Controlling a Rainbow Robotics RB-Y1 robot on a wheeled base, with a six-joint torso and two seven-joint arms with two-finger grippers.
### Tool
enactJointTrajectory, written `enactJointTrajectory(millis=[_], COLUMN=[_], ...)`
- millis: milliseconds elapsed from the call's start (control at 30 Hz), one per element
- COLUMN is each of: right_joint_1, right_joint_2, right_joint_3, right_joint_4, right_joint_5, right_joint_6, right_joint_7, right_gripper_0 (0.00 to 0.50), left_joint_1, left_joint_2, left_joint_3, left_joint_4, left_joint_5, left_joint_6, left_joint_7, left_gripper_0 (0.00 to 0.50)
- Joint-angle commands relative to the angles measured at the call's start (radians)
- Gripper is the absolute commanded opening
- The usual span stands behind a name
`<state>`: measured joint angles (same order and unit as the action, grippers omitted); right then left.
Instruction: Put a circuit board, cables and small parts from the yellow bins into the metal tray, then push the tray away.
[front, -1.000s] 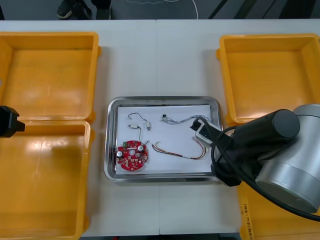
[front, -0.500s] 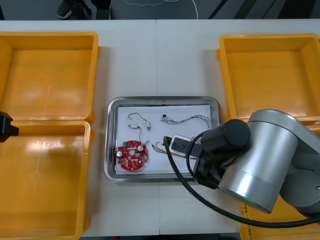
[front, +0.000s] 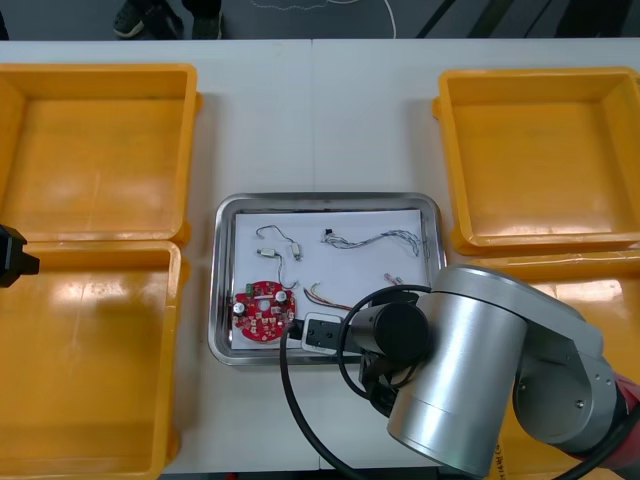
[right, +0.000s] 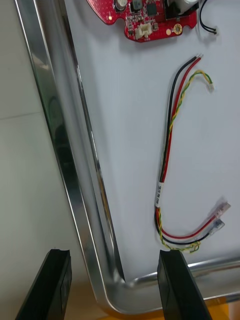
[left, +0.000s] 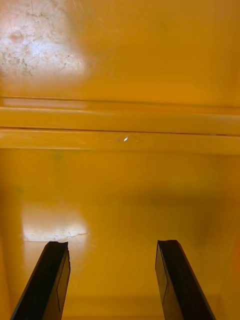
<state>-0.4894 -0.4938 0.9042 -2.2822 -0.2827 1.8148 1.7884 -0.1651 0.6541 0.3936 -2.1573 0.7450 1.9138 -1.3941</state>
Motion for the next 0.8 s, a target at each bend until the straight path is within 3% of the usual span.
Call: enactJointTrajectory(millis=[33,800], right_joint_1=[-0.054,-0.09], right_joint_2=[0.063,0.132], right_joint_3=[0.018,0.093], right_joint_4=[0.053,0.193], right_joint_5=[-0.007,-0.001], right_joint_6=[-0.029,-0.077], right_joint_7=[0.039,0.077], right_gripper_0=[0.5,0.5], left_joint_1=[0.019,0.021], left_joint_2=[0.044,0.042], left_joint_3=[-0.007,-0.007], left_joint_4=[-0.032,-0.032], left_joint_5=[0.016,0.017], left_joint_6=[0.006,0.006], left_joint_7=[0.006,0.004], left_gripper_0=[0.5,0.5])
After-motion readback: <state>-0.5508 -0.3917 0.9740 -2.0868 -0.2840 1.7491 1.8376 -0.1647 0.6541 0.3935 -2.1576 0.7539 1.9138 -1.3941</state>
